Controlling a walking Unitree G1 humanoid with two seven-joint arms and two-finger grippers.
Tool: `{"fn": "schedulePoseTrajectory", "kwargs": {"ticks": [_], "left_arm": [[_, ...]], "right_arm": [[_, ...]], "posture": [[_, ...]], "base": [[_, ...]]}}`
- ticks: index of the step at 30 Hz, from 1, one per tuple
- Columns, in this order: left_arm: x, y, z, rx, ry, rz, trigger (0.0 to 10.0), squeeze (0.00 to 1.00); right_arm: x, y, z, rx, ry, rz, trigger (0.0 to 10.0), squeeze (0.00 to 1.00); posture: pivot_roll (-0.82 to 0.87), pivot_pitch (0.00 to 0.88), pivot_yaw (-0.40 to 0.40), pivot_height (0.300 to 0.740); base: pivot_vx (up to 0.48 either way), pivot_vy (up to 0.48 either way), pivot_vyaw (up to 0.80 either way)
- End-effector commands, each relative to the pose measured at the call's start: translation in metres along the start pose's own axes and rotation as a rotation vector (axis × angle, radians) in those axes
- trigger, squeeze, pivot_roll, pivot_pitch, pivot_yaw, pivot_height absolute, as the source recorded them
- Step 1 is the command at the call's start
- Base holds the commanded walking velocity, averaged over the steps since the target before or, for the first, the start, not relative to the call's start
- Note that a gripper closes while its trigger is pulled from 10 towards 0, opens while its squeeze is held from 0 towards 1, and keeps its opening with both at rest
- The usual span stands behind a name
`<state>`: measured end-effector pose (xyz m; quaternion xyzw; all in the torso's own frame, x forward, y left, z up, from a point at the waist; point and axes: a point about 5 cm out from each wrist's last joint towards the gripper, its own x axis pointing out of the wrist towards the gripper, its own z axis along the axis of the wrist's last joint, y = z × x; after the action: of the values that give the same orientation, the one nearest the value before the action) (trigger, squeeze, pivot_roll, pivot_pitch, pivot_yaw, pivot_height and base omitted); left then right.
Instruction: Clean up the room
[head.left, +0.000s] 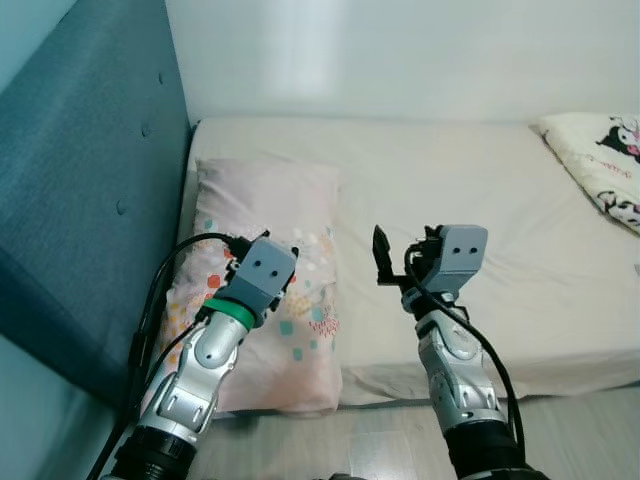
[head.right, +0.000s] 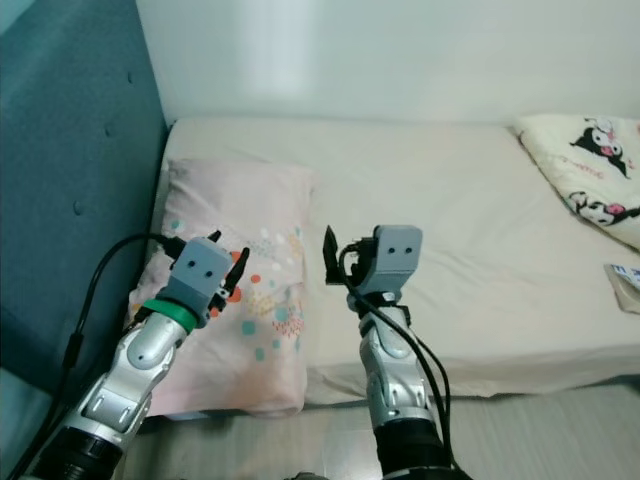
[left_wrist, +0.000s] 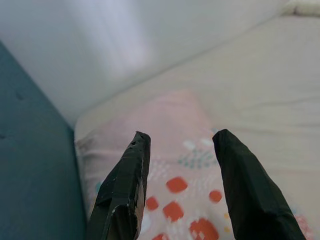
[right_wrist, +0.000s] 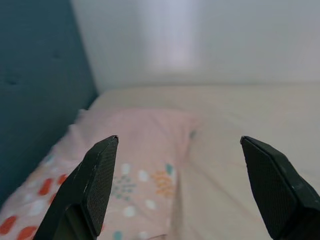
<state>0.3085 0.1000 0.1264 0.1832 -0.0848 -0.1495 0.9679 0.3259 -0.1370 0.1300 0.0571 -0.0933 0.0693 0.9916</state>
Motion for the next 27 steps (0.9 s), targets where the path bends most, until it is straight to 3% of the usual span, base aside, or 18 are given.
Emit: {"fn": "schedulePoseTrajectory", "kwargs": {"ticks": [1, 27], "left_arm": [[-0.0017, -0.0028, -0.0057, 0.006, 0.019, -0.004, 10.0, 0.00], [0.0001, -0.0006, -0.0083, 0.005, 0.034, 0.015, 10.0, 0.00]], "right_arm": [[-0.0027, -0.0024, -0.0040, 0.001, 0.012, -0.009, 10.0, 0.00], [-0.0042, -0.0020, -0.0067, 0.003, 0.018, -0.006, 10.0, 0.00]], "posture": [[-0.06, 0.014, -0.001, 0.736], [-0.06, 0.025, 0.000, 0.736]], "base": [[0.000, -0.480, 0.00], [0.000, -0.470, 0.00]]}}
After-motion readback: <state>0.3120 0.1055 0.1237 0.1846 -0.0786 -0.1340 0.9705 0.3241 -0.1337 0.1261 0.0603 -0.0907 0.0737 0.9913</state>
